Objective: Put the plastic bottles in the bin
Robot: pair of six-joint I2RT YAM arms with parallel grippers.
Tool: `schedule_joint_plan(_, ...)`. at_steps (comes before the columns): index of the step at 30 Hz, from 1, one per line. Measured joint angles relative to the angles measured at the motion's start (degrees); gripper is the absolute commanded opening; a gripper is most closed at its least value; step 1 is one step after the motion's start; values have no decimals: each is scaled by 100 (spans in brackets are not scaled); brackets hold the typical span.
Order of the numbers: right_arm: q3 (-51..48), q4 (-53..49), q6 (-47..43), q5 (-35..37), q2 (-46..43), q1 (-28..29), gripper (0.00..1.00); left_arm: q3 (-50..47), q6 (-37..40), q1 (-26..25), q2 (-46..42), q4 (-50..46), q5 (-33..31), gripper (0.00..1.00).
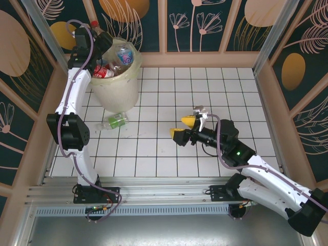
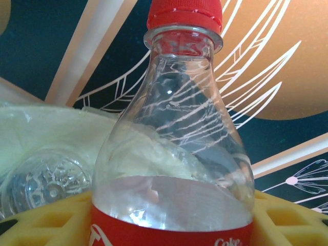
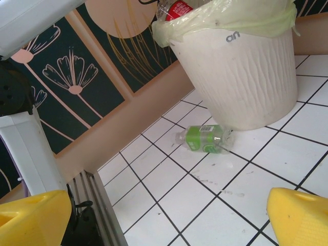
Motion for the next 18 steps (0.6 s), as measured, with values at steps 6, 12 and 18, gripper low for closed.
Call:
schedule_joint_plan(6,-55,2,0,26,0,0,99,48,-107,-2,46,-286,188,72)
schedule_joint_plan(12,-87,2,0,26,0,4,99,57,96,0,46,-511,138,93)
schedule_joint_plan(18,-98,2,0,28,0,4,99,317,579,0,11,-654,-2,98)
